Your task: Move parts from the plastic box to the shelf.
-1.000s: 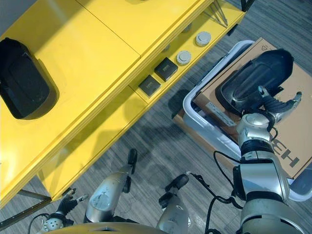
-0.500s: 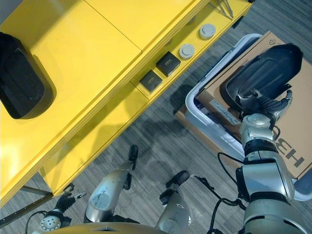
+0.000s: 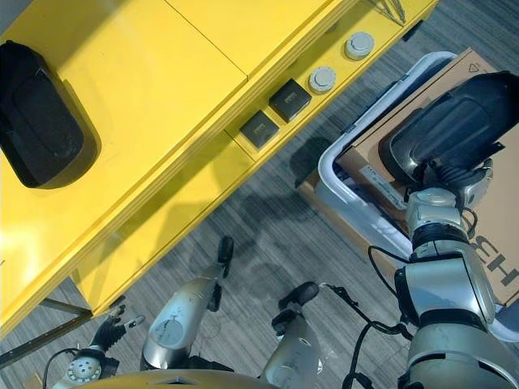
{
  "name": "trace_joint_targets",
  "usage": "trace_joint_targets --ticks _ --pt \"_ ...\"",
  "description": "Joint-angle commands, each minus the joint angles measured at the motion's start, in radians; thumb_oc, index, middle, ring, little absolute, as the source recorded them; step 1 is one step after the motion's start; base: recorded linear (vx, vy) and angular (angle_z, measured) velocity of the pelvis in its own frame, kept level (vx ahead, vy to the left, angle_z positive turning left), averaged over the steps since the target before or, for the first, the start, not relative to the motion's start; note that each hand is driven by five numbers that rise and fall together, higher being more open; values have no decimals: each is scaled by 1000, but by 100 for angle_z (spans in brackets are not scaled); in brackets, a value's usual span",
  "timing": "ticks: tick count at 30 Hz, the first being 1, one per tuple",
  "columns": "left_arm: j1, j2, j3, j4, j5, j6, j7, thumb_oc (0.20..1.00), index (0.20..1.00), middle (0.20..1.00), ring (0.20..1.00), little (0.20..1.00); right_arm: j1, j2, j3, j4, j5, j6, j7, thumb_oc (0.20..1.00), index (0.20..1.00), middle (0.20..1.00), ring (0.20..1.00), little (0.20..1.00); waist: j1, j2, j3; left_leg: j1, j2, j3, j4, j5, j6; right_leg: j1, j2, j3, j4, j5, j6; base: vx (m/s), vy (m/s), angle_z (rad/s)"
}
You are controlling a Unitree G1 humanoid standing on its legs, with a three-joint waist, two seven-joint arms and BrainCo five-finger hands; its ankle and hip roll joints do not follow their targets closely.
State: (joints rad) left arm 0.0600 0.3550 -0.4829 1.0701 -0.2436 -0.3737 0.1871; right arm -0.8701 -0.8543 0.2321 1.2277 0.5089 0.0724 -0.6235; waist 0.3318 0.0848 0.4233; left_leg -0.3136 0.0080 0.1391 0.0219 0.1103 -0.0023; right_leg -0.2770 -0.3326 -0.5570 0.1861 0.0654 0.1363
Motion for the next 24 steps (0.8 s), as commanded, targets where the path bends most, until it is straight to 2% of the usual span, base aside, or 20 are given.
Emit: trace_joint_targets --ticks 1,12,21,24 --pt "-6 41 -49 -12 -36 -15 2 1000 1000 1000 1000 1000 71 -13 26 69 80 62 31 200 200 200 200 200 10 20 8 -98 47 34 27 -10 -42 -16 -30 56 67 -89 54 0 0 0" --pt "-12 37 -59 -14 -59 -23 13 1000 1000 1000 1000 1000 70 -13 -4 65 143 28 52 200 200 200 200 200 -1 13 1 -87 55 44 30 -13 -45 -14 -24 63 78 -95 51 -1 0 0" --pt "-10 44 -50 -16 -77 -68 29 1000 1000 1000 1000 1000 73 -33 -17 17 158 -78 91 200 200 200 200 200 -11 -10 -38 -31 68 53 4 -13 -58 50 4 59 43 -98 50 0 -52 -5" --pt "-12 47 -31 -26 -103 -91 24 1000 1000 1000 1000 1000 79 -36 -20 -32 148 -90 90 200 200 200 200 200 -18 -22 -55 -5 74 58 -6 -13 -62 79 15 58 28 -97 49 32 -69 -5"
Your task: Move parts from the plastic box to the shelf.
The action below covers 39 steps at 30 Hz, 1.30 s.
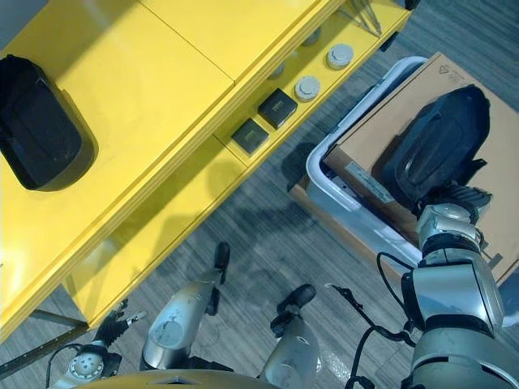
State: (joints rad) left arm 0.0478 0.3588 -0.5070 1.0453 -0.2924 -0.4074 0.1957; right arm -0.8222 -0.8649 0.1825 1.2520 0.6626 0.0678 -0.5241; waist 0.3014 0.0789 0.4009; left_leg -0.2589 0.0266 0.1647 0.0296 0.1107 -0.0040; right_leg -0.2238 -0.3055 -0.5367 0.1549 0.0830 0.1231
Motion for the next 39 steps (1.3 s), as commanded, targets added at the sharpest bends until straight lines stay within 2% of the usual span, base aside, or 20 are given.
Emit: trace_joint_targets --ticks 1,7,8,9,12,15,16,19,22,24,26,29,36,37,39 --pt "-5 45 13 -24 -82 -72 6 1000 1000 1000 1000 1000 37 -27 25 -110 -11 -98 -14 200 200 200 200 200 7 -27 -49 -41 60 38 -20 -14 -64 47 -6 36 48 -114 63 48 -95 -6" --pt "-20 67 95 -202 -169 -50 -54 1000 1000 1000 1000 1000 138 -10 -49 -351 -92 -70 -42 200 200 200 200 200 -17 -62 -102 39 77 63 -55 -14 -71 135 16 28 -15 -95 69 50 -95 -12" --pt "-33 76 119 -291 -178 -13 -65 1000 1000 1000 1000 1000 174 -2 -75 -450 -128 -30 -41 200 200 200 200 200 -27 -75 -124 61 82 68 -61 -15 -70 161 25 32 -33 -89 70 66 -98 -16" --pt "-40 81 125 -323 -175 -7 -73 1000 1000 1000 1000 1000 190 6 -84 -483 -148 -26 -34 200 200 200 200 200 -32 -81 -133 71 84 69 -63 -16 -70 171 29 35 -40 -86 71 112 -134 -10" --pt "-114 81 146 -468 -222 119 -134 1000 1000 1000 1000 1000 276 73 -95 -681 -232 52 1 200 200 200 200 200 -66 -108 -192 128 93 75 -80 -19 -64 220 51 58 -71 -79 70 121 -123 -24" --pt "-219 19 132 -518 -323 305 -221 1000 1000 1000 1000 1000 337 164 -45 -803 -312 97 51 200 200 200 200 200 -110 -121 -248 177 93 68 -102 -21 -60 247 67 89 -104 -68 70 87 -90 -35" --pt "-284 -29 95 -514 -408 433 -282 1000 1000 1000 1000 1000 353 214 -9 -840 -338 115 74 200 200 200 200 200 -137 -120 -275 181 93 71 -101 -7 -49 246 70 95 -120 -47 61 -2 -40 -23" --pt "-345 -85 32 -533 -489 562 -298 1000 1000 1000 1000 1000 362 265 39 -849 -387 113 103 200 200 200 200 200 -168 -113 -301 196 98 77 -106 -7 -49 250 70 109 -130 -42 66 1 -13 -21" --pt "-395 -125 -23 -539 -524 636 -280 1000 1000 1000 1000 1000 359 300 92 -838 -390 107 115 200 200 200 200 200 -191 -104 -318 208 102 90 -106 -7 -49 251 66 119 -134 -39 70 8 5 -9" --pt "-419 -143 -50 -541 -558 661 -267 1000 1000 1000 1000 1000 361 319 116 -836 -393 107 117 200 200 200 200 200 -203 -98 -324 213 105 99 -105 -7 -48 253 63 122 -136 -38 71 6 5 -18" --pt "-448 -163 -79 -548 -607 712 -259 1000 1000 1000 1000 1000 364 345 150 -835 -413 107 124 200 200 200 200 200 -220 -92 -333 223 111 119 -105 -8 -48 256 61 125 -141 -37 72 6 0 -16" --pt "-466 -187 -107 -552 -626 730 -235 1000 1000 1000 1000 1000 366 364 178 -837 -433 112 133 200 200 200 200 200 -235 -91 -339 229 118 135 -103 -8 -49 255 61 130 -144 -36 71 -7 -8 -10" --pt "-480 -213 -117 -550 -673 716 -207 1000 1000 1000 1000 1000 375 380 212 -832 -458 129 187 200 200 200 200 200 -255 -91 -350 243 131 158 -103 -9 -55 260 65 135 -153 -34 69 18 -7 -5" --pt "-484 -217 -112 -555 -684 713 -196 1000 1000 1000 1000 1000 382 383 222 -826 -470 130 209 200 200 200 200 200 -258 -91 -355 256 133 152 -105 -24 -66 271 68 144 -156 -47 77 18 -10 -14" --pt "-492 -218 -105 -560 -686 706 -186 1000 1000 1000 1000 1000 382 386 230 -825 -484 132 227 200 200 200 200 200 -259 -90 -355 248 136 164 -103 -8 -59 265 67 134 -159 -35 68 19 -5 -15"
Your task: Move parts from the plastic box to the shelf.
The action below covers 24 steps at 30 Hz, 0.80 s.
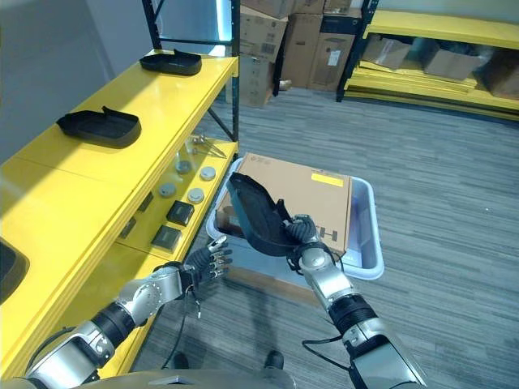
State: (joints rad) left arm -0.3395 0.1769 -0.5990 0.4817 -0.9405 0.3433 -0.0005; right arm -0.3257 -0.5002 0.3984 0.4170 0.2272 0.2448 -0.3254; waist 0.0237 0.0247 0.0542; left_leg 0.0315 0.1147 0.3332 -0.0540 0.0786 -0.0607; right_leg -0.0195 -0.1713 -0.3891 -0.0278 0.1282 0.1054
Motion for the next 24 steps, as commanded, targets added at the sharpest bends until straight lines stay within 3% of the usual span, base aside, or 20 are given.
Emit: trace_joint_targets --ticks 1,6,12,19,24 --pt "-116 -40 -5 4 -42 -54 17 1000 1000 1000 1000 1000 -112 28 30 15 -68 -42 48 200 200 200 200 200 17 -34 -14 -30 50 -11 -22 9 -13 73 -65 -6 21 -93 94 86 -3 -12" --pt "-158 -32 38 -60 -40 -48 56 1000 1000 1000 1000 1000 -124 31 77 0 -148 -36 120 200 200 200 200 200 20 -27 -23 -36 51 -4 -24 28 -9 78 -61 -24 12 -79 82 17 22 -3" --pt "-188 -8 61 -88 -25 37 28 1000 1000 1000 1000 1000 -139 20 96 -1 -164 -31 153 200 200 200 200 200 26 -23 -32 -30 45 -13 -25 28 -8 90 -58 -33 12 -81 80 15 10 0" --pt "-215 -24 -71 -98 43 186 15 1000 1000 1000 1000 1000 -183 41 131 15 -214 -15 153 200 200 200 200 200 18 -23 -35 -29 43 -22 -25 30 -5 85 -52 -27 22 -87 80 0 0 0" --pt "-232 -37 -117 -81 26 192 27 1000 1000 1000 1000 1000 -229 33 159 12 -298 -4 169 200 200 200 200 200 15 -25 -38 -29 44 -24 -25 31 -9 85 -52 -26 21 -89 82 0 0 0"
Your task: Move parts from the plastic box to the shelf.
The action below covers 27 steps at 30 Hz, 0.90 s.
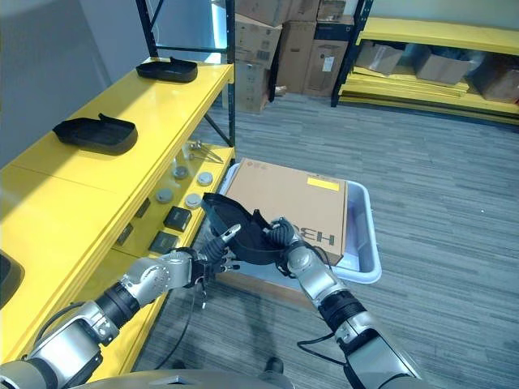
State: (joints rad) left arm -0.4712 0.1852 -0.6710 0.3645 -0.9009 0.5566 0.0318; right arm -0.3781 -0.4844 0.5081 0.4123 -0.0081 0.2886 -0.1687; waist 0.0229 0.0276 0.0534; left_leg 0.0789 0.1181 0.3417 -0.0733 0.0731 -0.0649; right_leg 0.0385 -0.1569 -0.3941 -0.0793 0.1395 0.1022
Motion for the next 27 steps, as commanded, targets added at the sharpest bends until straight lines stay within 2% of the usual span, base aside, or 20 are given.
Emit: trace_joint_targets --ticks 1,3,7,23,27 --pt "-104 -50 -55 34 -28 -25 2 1000 1000 1000 1000 1000 -194 16 64 14 -88 -42 21 200 200 200 200 200 17 -28 -38 -75 41 -33 -6 36 -6 28 -67 -22 72 -100 86 0 0 0" --pt "-106 -57 -62 33 -38 -37 13 1000 1000 1000 1000 1000 -212 15 81 14 -93 -34 31 200 200 200 200 200 20 -28 -38 -75 42 -34 -6 37 -7 29 -68 -24 71 -99 86 0 0 0" --pt "-112 -67 -58 34 -53 -106 48 1000 1000 1000 1000 1000 -232 16 114 31 -136 -46 67 200 200 200 200 200 27 -30 -40 -73 42 -37 -7 38 -9 35 -68 -32 70 -97 86 5 -1 1" --pt "-94 1 13 18 3 -120 -9 1000 1000 1000 1000 1000 -234 -66 169 42 -328 -156 122 200 200 200 200 200 48 -27 -42 -73 33 -51 -9 37 -10 44 -69 -48 67 -96 87 0 1 0" --pt "-89 15 18 13 27 -118 -36 1000 1000 1000 1000 1000 -234 -84 176 35 -336 -172 121 200 200 200 200 200 50 -27 -43 -71 33 -53 -11 37 -10 45 -68 -49 66 -94 88 0 0 0"
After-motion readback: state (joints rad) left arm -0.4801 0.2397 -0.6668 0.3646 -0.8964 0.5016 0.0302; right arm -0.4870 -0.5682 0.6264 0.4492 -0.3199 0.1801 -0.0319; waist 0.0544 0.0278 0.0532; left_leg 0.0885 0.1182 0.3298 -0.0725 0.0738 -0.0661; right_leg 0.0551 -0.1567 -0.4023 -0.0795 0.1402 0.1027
